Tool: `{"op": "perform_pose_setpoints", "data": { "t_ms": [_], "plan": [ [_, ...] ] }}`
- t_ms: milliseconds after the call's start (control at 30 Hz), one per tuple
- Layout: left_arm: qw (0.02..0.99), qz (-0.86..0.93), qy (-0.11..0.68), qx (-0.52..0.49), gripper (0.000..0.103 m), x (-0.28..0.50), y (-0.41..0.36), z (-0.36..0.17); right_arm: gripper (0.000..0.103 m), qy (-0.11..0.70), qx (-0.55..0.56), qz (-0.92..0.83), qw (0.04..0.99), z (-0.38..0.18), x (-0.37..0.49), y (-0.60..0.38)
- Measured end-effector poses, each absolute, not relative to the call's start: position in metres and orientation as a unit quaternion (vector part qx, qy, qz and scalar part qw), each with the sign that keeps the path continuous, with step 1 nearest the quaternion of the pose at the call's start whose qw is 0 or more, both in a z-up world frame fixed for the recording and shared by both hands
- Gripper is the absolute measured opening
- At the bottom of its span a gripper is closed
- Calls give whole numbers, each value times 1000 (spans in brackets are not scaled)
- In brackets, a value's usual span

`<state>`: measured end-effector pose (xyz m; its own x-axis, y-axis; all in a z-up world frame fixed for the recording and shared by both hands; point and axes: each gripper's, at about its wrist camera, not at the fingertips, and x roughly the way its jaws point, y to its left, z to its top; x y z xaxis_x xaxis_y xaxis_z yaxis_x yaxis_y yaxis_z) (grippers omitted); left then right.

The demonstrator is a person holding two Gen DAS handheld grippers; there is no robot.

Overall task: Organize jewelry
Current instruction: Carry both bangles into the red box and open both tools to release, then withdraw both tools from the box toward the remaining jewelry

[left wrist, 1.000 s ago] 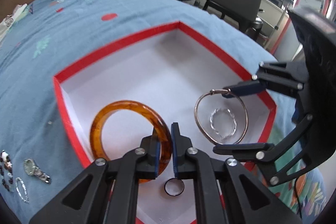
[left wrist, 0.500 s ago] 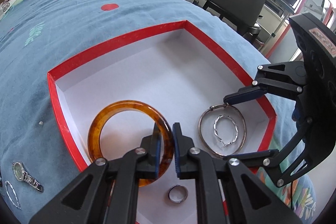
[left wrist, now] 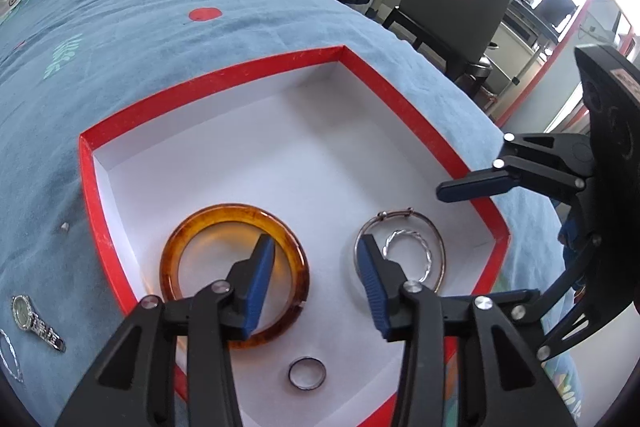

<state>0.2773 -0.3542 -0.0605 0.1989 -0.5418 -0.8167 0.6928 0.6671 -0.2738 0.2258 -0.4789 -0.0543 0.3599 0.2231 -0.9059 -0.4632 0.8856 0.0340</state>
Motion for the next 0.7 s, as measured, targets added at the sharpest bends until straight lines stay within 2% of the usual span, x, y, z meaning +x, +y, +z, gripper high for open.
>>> {"op": "perform_pose_setpoints", "data": {
  "t_ms": [300, 700],
  "plan": [
    [785, -383, 484, 55, 46, 274, -335, -34, 71, 518, -106, 188, 828, -32, 204, -495],
    [823, -336, 454, 57, 47, 209, -262, 27, 71, 487, -100, 147, 855, 23, 137, -480]
  ]
}}
